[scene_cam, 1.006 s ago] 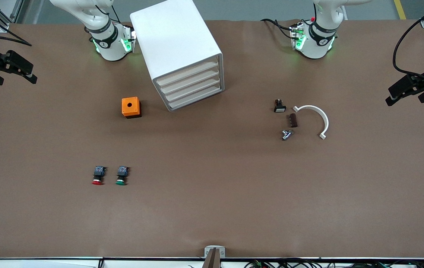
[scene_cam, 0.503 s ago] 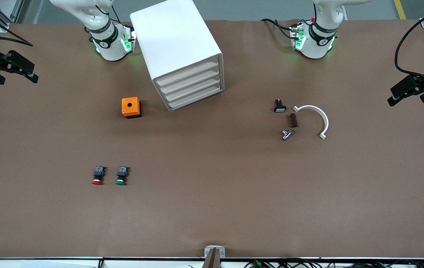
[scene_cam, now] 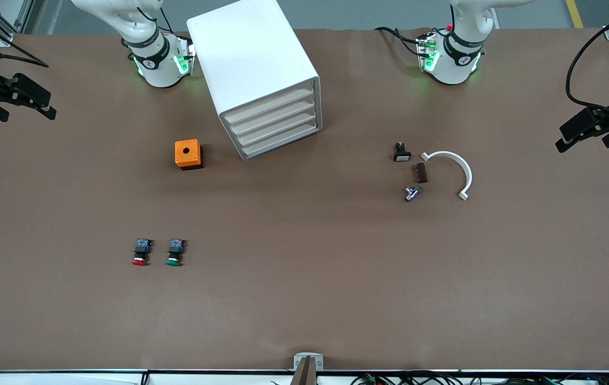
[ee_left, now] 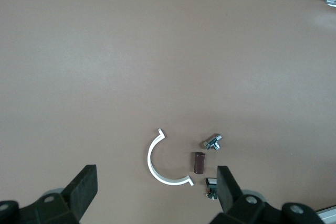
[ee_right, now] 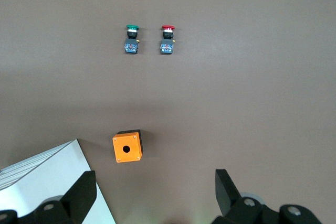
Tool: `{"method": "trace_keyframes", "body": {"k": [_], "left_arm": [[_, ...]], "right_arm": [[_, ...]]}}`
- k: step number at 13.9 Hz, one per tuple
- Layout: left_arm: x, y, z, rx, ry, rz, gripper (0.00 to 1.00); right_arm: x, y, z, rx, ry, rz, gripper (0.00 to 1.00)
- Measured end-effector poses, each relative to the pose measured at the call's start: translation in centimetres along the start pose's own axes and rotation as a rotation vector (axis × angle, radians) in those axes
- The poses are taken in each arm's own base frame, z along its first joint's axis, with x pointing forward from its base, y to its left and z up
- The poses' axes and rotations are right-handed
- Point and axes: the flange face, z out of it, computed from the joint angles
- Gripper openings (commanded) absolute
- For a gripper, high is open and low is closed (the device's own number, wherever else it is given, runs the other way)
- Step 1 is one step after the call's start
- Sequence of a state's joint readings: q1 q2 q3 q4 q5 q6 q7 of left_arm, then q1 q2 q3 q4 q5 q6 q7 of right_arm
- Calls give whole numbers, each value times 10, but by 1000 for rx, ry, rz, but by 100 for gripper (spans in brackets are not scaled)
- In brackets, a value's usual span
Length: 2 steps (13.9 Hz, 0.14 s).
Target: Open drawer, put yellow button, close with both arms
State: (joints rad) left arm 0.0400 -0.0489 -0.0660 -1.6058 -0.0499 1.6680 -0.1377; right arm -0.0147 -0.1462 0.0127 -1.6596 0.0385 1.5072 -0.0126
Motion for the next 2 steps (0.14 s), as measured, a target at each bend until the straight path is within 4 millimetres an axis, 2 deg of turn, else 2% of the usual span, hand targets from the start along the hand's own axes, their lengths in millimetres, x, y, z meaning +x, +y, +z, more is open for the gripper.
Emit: {"method": "trace_keyframes", "body": {"k": [2], "left_arm": [[0, 0, 0, 0, 0, 1, 100]], "right_arm": [[0, 0, 0, 0, 1, 0, 100]]}}
